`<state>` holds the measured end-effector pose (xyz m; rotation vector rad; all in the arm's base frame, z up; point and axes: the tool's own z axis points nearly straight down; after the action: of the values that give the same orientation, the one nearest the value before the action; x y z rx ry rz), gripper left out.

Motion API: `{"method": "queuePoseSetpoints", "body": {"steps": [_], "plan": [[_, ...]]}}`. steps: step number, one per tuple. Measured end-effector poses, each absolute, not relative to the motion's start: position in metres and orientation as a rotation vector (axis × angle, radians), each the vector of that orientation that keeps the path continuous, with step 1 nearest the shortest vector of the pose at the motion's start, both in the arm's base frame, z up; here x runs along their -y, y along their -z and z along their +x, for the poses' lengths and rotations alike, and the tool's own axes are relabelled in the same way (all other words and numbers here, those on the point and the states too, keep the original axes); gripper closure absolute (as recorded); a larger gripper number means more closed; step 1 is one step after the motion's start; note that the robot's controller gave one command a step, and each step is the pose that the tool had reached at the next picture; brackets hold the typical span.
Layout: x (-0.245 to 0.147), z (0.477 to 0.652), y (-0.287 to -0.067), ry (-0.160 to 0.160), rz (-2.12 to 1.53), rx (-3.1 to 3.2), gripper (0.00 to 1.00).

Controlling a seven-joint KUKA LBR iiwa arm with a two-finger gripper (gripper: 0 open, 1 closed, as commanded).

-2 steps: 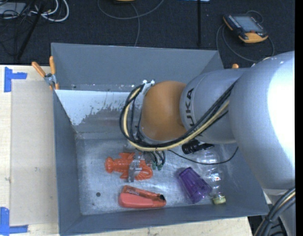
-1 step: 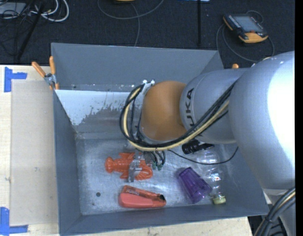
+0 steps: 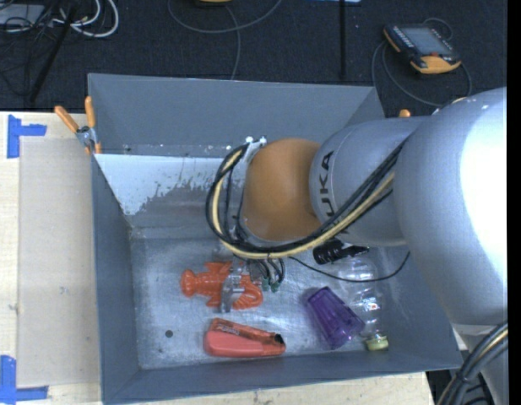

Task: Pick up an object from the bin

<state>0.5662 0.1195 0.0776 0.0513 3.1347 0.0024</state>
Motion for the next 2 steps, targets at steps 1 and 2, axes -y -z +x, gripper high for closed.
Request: {"method": "queuePoseSetpoints", "body": {"steps": [1,2], "plan": [[-0.1192,0.5652,-0.0810,-0.001,0.053,-3.140,1.00],[-0.1190,0.5648,-0.0870,0.000,0.054,-3.143,1.00]]}}
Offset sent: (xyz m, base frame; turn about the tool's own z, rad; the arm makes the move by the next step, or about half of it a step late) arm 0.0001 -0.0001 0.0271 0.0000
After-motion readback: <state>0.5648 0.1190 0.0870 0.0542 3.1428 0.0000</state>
